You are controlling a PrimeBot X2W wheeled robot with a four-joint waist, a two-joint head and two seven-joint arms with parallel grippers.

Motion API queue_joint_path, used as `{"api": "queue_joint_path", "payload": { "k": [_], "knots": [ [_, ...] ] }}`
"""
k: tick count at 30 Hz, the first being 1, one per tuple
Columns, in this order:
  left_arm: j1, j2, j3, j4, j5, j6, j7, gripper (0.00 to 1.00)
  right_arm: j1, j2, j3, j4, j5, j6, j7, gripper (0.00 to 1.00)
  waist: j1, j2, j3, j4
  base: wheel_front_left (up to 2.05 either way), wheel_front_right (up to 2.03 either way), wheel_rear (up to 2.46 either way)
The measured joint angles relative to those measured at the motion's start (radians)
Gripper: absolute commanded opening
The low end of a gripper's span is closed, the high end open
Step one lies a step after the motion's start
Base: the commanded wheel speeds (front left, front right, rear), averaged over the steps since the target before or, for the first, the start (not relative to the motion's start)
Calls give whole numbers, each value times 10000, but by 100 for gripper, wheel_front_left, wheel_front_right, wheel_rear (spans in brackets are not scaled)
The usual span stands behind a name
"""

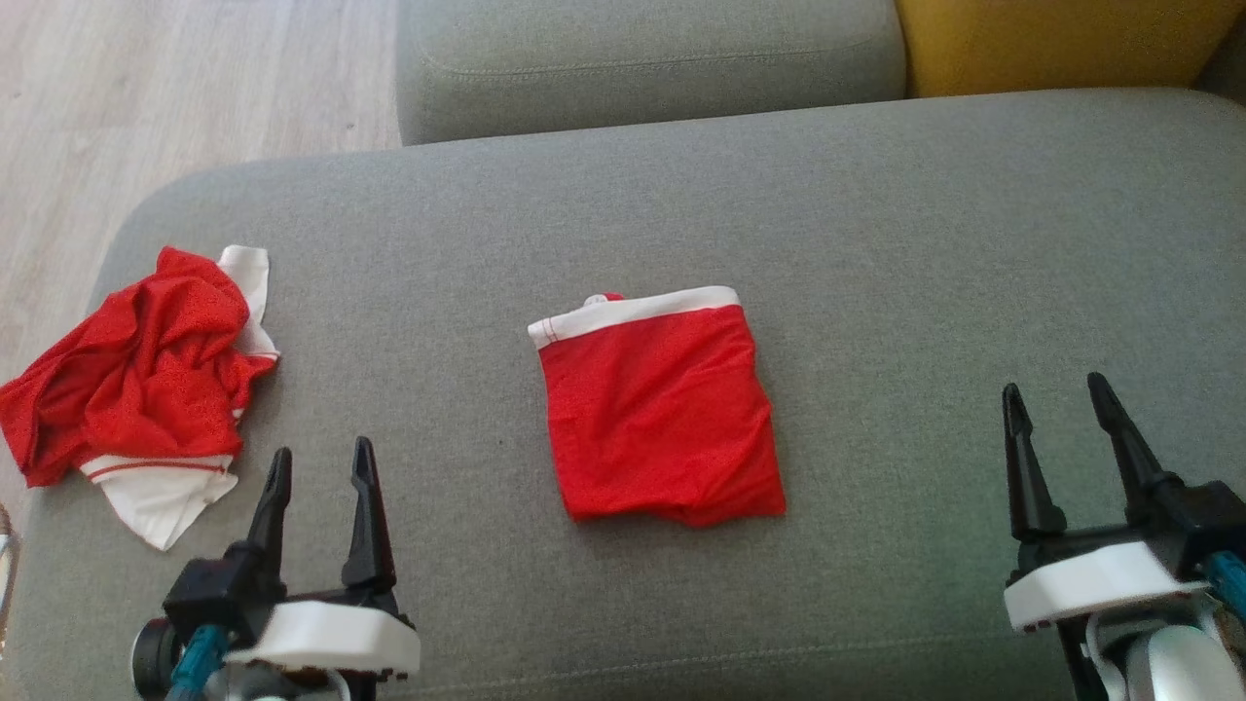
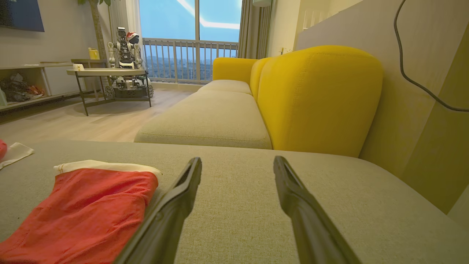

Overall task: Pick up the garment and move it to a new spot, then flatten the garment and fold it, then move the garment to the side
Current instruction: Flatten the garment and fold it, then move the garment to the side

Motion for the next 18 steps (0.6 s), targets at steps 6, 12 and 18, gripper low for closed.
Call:
{"api": "queue_joint_path", "payload": {
  "k": [6, 12, 18],
  "knots": [
    [76, 0, -42, 0, 0, 0, 0, 100, -3, 10, 0, 54, 75, 0, 0, 100, 0, 0, -46, 29, 0, 0, 0],
    [74, 0, -65, 0, -4, -2, 0, 100, -3, 10, -6, 92, 75, 0, 0, 100, 1, 0, -58, 72, 0, 0, 0],
    [75, 0, -148, 13, -12, -10, 0, 100, -2, 12, -35, 192, 127, 0, 0, 100, 1, 0, -57, 131, 0, 0, 0]
  ]
}}
